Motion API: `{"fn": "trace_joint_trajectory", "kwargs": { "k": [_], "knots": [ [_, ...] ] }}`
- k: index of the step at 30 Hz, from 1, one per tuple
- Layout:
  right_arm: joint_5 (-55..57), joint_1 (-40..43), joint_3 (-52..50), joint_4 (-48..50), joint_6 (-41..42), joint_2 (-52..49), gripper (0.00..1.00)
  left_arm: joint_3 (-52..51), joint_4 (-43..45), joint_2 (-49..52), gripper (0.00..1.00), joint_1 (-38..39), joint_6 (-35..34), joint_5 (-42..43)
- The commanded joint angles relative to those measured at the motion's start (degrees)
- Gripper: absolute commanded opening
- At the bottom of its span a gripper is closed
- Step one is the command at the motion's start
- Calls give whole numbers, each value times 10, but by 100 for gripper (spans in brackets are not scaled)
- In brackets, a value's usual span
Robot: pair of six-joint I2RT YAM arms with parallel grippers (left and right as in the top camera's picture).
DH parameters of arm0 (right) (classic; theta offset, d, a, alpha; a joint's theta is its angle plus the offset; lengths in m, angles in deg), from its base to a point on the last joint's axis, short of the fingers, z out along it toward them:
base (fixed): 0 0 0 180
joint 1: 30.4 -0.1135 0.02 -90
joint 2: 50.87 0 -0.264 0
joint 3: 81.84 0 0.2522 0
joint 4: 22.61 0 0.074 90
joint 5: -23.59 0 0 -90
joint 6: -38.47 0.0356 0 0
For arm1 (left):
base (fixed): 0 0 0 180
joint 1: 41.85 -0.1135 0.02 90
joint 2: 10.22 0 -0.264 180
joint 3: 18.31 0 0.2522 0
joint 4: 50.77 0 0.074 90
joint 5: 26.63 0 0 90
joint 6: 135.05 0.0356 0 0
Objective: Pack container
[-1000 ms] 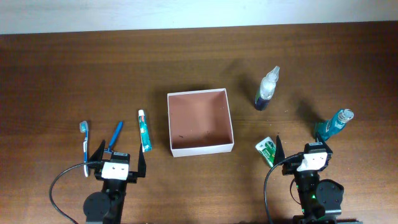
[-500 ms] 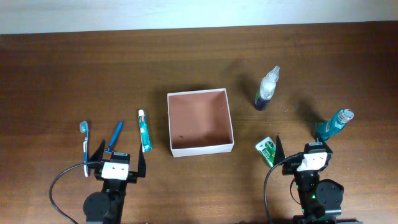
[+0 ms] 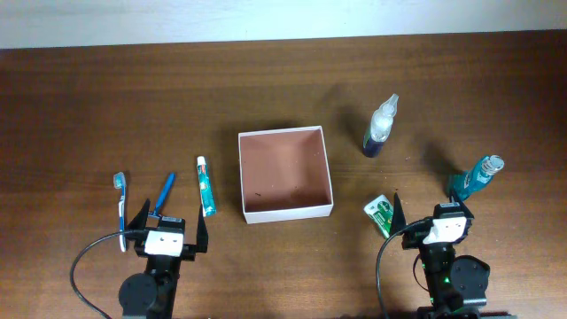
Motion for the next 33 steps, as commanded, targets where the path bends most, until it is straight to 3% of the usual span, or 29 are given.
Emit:
{"fn": "trace_joint_trajectory", "kwargs": {
  "k": [1,8,13,19,26,33],
  "knots": [
    [-63,-5,-4,6,7,6,98,-3,0,-2,99,-3,9,6],
    [-233,-5,-4,18,21,6,98,-3,0,-2,100,-3,9,6],
    [-235,-5,3,19,124,6,98,-3,0,-2,99,-3,9,6],
    [-226,-5,55,17,138,5,98,-3,0,-2,99,-3,9,6],
    [-129,-5,208,-75,138,-45,98,-3,0,-2,99,-3,9,6],
    [-85,-5,438,-227,138,-242,98,-3,0,-2,99,-3,9,6]
  ]
}}
